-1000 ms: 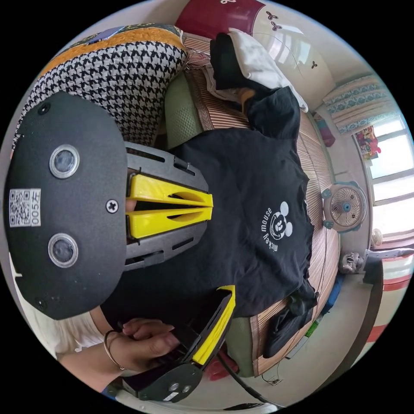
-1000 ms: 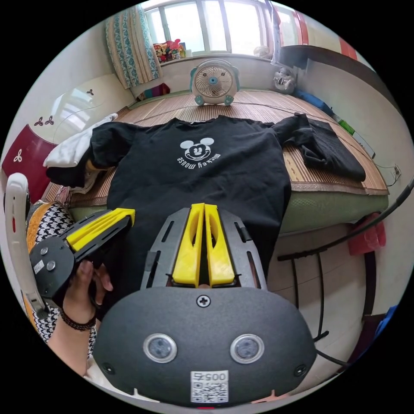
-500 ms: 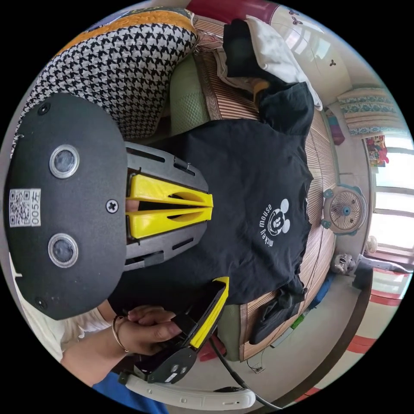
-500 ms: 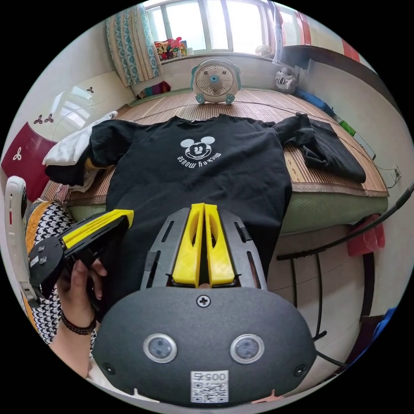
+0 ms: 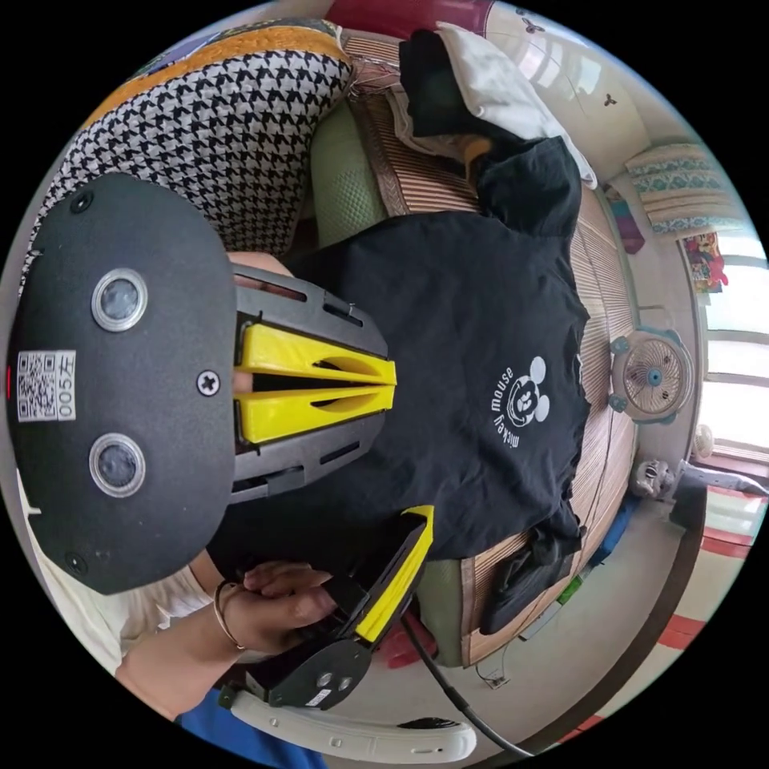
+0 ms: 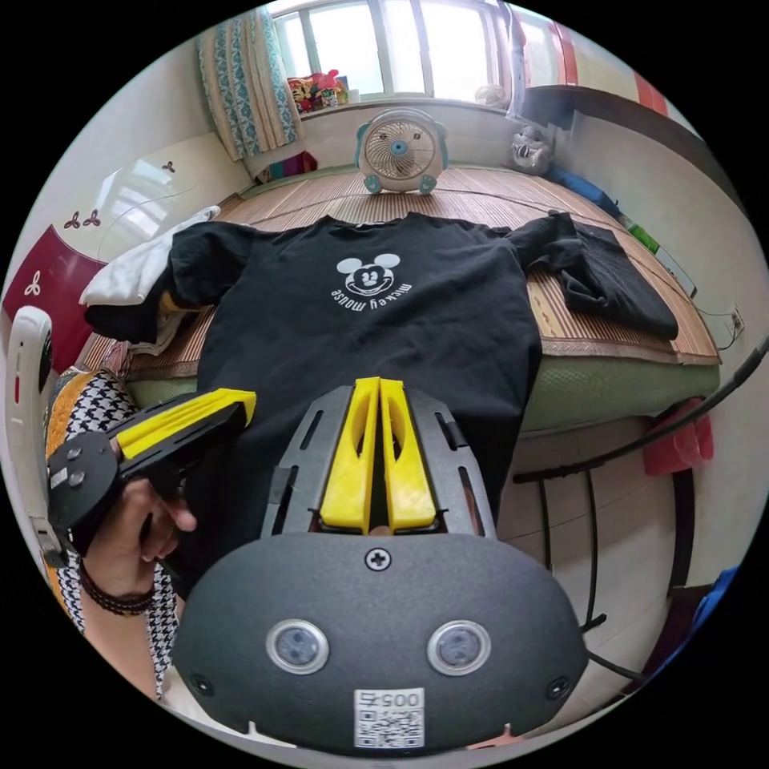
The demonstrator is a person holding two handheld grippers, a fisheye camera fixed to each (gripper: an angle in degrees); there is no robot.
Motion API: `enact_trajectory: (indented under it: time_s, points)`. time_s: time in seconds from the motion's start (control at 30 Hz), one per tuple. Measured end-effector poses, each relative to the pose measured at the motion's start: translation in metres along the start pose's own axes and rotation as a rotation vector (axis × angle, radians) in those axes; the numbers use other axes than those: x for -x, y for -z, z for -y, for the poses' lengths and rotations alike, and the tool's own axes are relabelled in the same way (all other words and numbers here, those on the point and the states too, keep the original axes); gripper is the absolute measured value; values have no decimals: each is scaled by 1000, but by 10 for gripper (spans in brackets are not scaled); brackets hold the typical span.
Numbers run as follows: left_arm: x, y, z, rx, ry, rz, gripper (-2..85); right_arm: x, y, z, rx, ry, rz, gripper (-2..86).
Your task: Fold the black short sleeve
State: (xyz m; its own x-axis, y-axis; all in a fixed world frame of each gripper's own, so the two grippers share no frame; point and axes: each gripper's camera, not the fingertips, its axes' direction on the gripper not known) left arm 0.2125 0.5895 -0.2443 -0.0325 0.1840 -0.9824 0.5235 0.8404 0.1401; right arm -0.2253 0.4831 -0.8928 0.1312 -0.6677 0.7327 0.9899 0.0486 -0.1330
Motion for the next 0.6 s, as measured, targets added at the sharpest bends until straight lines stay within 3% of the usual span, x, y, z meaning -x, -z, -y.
enact_trajectory:
  time_s: [0.2, 0.4, 0.6]
  points:
    - [-21, 3, -6, -3, -34, 117, -6, -4, -4, -4, 2, -11, 6, 36]
    - [-27, 23, -28, -63, 101, 58, -6, 1, -9, -4, 25, 12, -13, 7]
    - [-43, 52, -51, -155, 251, 57, -7, -11, -23, 10, 56, -131, -10, -9]
